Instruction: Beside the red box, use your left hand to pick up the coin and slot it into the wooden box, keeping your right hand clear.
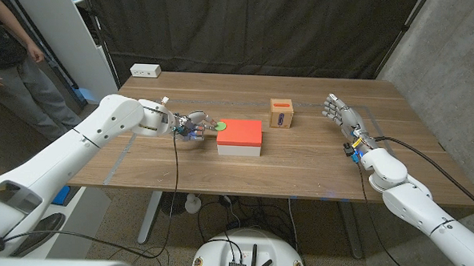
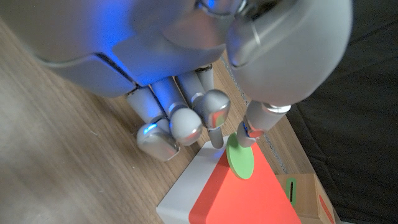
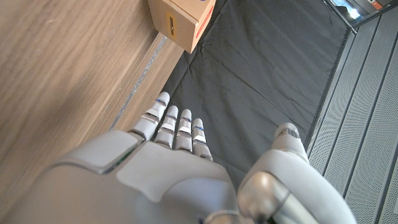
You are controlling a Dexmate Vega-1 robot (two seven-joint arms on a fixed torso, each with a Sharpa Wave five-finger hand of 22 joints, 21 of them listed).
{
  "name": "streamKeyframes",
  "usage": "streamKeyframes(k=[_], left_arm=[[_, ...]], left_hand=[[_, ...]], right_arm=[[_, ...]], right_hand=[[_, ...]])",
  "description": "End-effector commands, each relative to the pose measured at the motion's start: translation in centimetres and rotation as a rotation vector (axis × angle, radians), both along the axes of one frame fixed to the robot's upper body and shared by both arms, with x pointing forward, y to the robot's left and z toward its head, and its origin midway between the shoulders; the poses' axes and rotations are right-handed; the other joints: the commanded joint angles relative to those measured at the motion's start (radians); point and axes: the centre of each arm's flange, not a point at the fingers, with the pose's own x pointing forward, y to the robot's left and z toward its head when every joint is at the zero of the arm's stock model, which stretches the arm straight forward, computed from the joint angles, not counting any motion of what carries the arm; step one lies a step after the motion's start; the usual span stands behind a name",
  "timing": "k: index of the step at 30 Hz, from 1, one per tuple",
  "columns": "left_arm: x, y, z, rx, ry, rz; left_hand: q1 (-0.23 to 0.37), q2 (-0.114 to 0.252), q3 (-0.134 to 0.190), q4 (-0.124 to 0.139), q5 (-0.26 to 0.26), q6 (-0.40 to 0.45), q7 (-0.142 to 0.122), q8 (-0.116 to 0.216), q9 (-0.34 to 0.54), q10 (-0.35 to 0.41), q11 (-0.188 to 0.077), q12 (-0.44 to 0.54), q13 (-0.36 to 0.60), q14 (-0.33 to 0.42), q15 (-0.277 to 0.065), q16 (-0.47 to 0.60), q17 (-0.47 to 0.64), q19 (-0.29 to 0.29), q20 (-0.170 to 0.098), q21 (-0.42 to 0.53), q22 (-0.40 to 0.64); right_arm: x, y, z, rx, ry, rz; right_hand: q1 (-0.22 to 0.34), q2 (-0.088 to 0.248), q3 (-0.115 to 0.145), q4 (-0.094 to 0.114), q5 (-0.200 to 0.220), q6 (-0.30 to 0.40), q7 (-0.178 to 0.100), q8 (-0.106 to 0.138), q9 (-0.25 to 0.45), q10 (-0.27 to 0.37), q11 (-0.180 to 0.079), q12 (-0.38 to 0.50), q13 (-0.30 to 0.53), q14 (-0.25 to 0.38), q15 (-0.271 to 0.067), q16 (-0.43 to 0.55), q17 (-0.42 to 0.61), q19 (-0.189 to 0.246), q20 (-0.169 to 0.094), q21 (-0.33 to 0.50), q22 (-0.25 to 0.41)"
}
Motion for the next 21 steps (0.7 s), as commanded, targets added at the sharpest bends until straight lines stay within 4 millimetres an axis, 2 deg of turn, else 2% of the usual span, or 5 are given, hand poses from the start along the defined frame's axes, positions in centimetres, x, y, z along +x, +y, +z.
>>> streamKeyframes(k=[1, 21], left_arm=[[-0.07, -0.20, -0.08, -0.009, -0.003, -0.012], [-0.23, 0.13, -0.36, -0.028, -0.008, -0.008]], left_hand=[[0.005, 0.014, 0.004, 0.004, 0.001, 0.014, -0.004, 0.005, 0.002, -0.003, 0.004, -0.008, -0.001, -0.001, -0.004, 0.002, 0.004, -0.004, -0.034, 0.006, 0.001], [0.008, 0.040, 0.009, 0.005, 0.001, 0.033, -0.010, 0.013, 0.004, -0.004, 0.007, -0.008, -0.004, -0.003, -0.004, 0.000, 0.007, -0.008, -0.034, 0.007, 0.001]], right_arm=[[-0.23, -0.07, 0.16, -0.001, -0.005, -0.003], [-0.39, 0.01, 0.24, -0.003, -0.010, -0.005]], right_hand=[[0.013, 0.003, 0.006, 0.001, -0.002, 0.005, 0.038, 0.002, 0.003, 0.008, 0.003, -0.004, 0.002, 0.006, 0.001, 0.005, 0.001, 0.007, 0.006, 0.000, 0.002], [0.014, 0.003, 0.006, 0.002, -0.002, 0.004, 0.037, 0.001, 0.003, 0.009, 0.005, -0.004, 0.002, 0.008, 0.001, 0.005, -0.001, 0.009, 0.008, 0.001, 0.002]])
